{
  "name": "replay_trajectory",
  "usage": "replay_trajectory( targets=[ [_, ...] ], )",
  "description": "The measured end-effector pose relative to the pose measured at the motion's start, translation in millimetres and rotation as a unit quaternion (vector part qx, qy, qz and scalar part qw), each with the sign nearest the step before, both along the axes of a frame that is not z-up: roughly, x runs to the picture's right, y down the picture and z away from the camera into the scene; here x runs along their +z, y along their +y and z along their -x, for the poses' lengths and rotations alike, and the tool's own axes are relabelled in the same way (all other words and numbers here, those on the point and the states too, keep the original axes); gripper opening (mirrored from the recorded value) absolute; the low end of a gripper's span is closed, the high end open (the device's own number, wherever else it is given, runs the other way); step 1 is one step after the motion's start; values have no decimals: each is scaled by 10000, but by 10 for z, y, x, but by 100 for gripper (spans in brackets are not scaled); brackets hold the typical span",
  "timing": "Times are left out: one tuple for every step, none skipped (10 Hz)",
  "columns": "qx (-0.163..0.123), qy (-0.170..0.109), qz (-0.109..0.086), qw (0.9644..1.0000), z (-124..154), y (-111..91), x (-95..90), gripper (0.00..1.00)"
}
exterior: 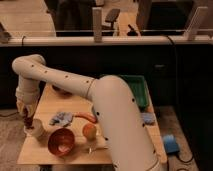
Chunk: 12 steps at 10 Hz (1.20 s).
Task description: Place grapes in paper cup
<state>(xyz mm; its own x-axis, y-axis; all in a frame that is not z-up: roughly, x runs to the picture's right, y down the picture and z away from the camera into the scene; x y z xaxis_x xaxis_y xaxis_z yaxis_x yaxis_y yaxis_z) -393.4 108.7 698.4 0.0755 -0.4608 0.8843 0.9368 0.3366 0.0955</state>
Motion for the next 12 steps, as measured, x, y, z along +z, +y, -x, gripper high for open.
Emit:
replay_trajectory(
  targets=[
    [0, 4, 31, 10000, -6, 22, 17, 0],
    [-4, -2, 53, 10000, -8, 39, 27, 0],
    [-15, -15, 77, 10000, -6, 60, 36, 0],
    [-18, -20, 95, 10000, -10, 71, 37, 1],
    [-16, -15, 111, 9999, -21, 77, 42, 7],
    [-8, -10, 127, 9999, -36, 78, 45, 18],
    [-7, -2, 143, 9999, -46, 85, 49, 27],
    [-4, 11, 156, 9999, -51, 89, 51, 35],
    [-5, 25, 175, 9998, -53, 97, 48, 50],
    [-6, 27, 179, 9998, -52, 99, 46, 56],
    [-11, 38, 191, 9998, -57, 105, 50, 66],
    [-12, 50, 207, 9998, -63, 109, 58, 76]
  ],
)
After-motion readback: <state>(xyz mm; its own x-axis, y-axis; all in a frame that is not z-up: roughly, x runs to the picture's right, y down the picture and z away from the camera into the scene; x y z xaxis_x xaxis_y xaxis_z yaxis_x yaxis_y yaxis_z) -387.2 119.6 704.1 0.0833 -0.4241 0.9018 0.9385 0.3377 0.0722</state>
